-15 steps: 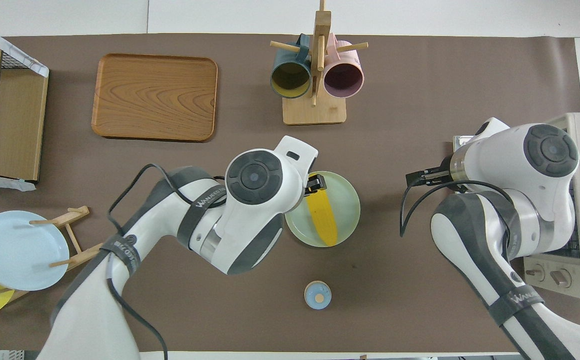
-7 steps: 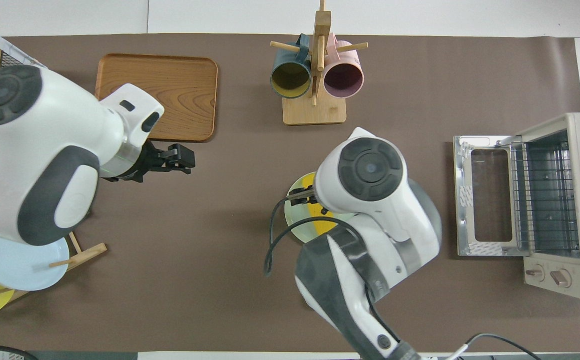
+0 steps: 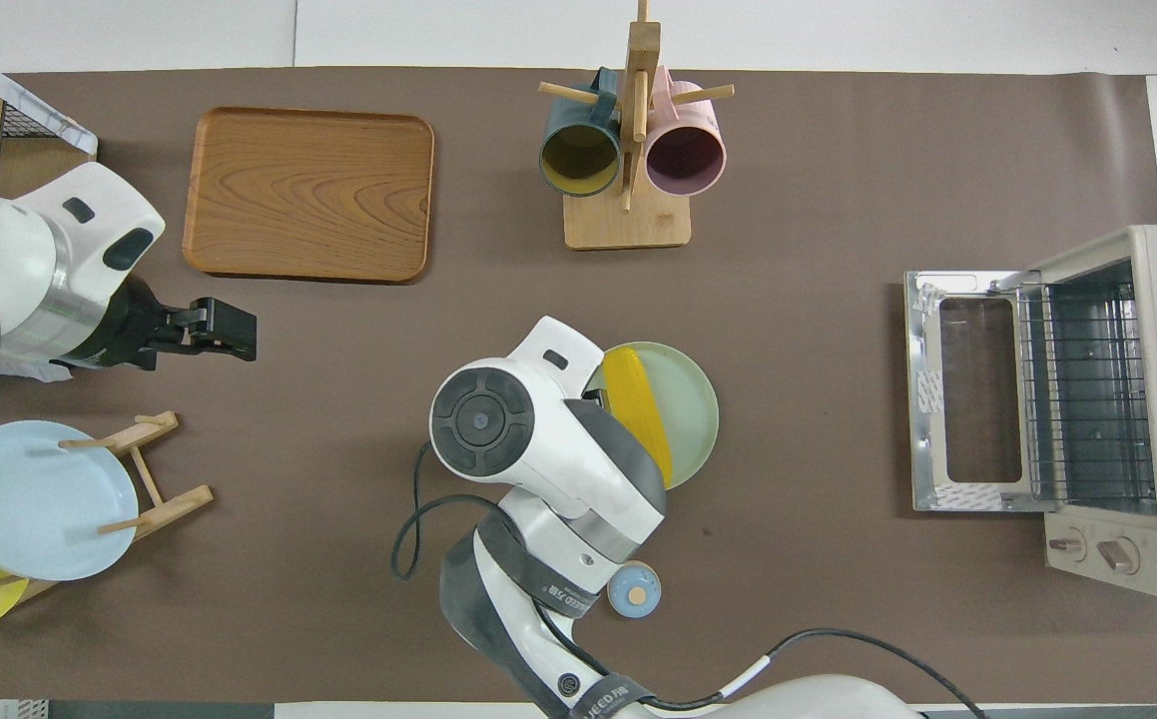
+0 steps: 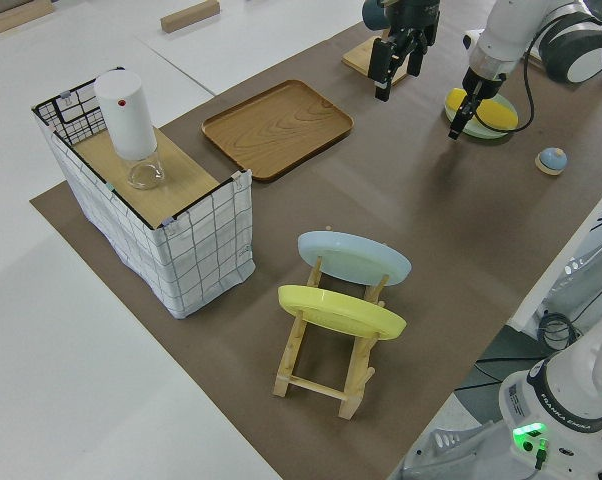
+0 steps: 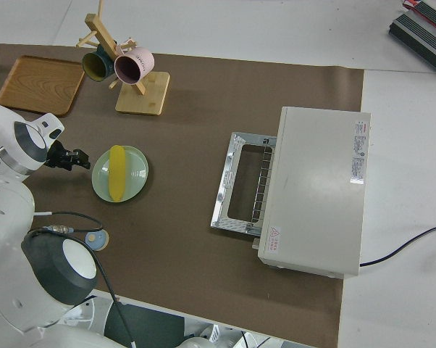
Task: Put corn in oven
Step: 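Grasp the green plate rim with the right gripper and lift it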
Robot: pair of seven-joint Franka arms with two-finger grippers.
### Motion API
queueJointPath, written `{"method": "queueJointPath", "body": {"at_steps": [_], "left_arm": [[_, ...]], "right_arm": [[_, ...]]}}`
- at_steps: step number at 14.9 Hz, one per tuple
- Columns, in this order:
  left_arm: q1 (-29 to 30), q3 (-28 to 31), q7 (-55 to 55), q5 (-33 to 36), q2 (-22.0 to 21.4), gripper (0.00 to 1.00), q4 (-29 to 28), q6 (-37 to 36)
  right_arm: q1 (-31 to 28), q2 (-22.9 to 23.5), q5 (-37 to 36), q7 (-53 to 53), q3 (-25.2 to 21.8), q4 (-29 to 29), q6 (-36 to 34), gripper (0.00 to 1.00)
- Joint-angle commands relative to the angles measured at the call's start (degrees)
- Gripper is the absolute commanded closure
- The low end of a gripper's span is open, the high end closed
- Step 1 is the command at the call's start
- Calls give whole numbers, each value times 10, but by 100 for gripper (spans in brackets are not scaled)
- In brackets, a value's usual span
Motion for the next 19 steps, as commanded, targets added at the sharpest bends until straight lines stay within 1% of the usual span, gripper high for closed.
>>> {"method": "queueJointPath", "body": {"at_steps": [1, 3, 4, 5, 6, 7, 8, 11, 12, 13, 14, 15, 16, 18, 19], "left_arm": [[2, 1, 10, 25, -14, 0, 41, -71], [2, 1, 14, 36, -11, 0, 73, -112], [2, 1, 19, 36, -11, 0, 74, -112], [22, -6, 29, 34, -7, 0, 73, -98], [32, -14, 38, 32, -5, 0, 72, -85], [37, -15, 38, 26, -2, 0, 72, -78], [38, -15, 38, 19, 10, 0, 73, -74], [36, -6, 33, -17, 24, 0, 76, -58], [31, 0, 33, -18, 28, 0, 78, -59], [30, -1, 31, -18, 31, 0, 89, -62], [29, -1, 31, -18, 39, 0, 114, -74], [25, -1, 31, -13, 45, 0, 146, -101], [24, -1, 32, -9, 52, 0, 165, -123], [23, -4, 33, -5, 52, 0, 164, -136], [23, -4, 35, -5, 49, 0, 160, -139]], "right_arm": [[-3, -11, -9, 4, 2, -8, -3, 56], [5, -14, -14, 5, 2, -11, -11, 56], [8, -15, -22, 4, 1, -11, -15, 55], [8, -17, -42, 7, 1, -18, -19, 53], [8, -24, -44, 12, 1, -39, -18, 53], [7, -29, -54, 24, 1, -54, -12, 53], [2, -30, -63, 31, 1, -59, -11, 53], [4, -34, -63, 36, 1, -73, -7, 54], [4, -34, -63, 37, 1, -74, -7, 57], [4, -35, -64, 36, 1, -74, -7, 80], [3, -36, -64, 36, 1, -73, -10, 100], [3, -36, -65, 35, 1, -73, -13, 100], [4, -36, -66, 35, 1, -73, -18, 100], [5, -37, -77, 34, 1, -71, -27, 100], [4, -37, -96, 31, 1, -66, -44, 100]]}}
